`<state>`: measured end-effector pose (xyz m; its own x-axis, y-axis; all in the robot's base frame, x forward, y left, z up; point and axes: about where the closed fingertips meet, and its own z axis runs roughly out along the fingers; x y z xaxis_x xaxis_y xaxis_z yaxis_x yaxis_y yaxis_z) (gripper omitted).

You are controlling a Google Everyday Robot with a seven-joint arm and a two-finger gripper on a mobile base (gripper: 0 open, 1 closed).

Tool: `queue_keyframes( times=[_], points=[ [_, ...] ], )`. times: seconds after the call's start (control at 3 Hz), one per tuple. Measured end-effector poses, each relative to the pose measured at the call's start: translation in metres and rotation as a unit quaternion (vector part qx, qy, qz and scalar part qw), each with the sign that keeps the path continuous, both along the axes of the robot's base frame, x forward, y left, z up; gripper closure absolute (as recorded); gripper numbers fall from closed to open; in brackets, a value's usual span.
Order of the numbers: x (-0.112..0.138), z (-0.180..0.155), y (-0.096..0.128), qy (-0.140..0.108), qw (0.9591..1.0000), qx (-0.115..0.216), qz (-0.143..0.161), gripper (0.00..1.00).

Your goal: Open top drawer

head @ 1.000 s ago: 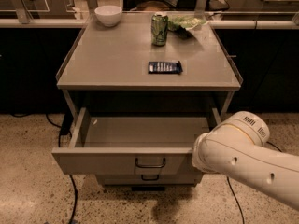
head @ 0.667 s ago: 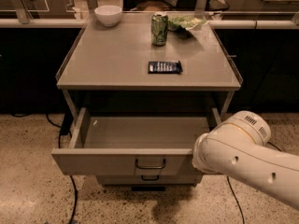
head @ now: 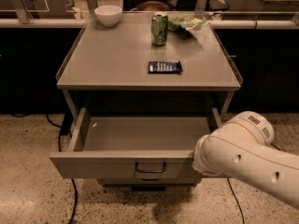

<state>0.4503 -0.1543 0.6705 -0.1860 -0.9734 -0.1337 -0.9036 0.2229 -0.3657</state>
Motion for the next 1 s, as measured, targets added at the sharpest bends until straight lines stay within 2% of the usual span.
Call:
queue_keyframes(
  times=[0.33,0.67,1.0],
  points=[
    [-0.015,-0.003,0.001,0.020,0.9997,0.010,0.003,1.00],
    [-0.015,0.000,0.001,0.020,0.9997,0.010,0.003,1.00],
    [-0.035,-0.003,0.003,0.047,0.9986,0.025,0.008,1.00]
  ],
)
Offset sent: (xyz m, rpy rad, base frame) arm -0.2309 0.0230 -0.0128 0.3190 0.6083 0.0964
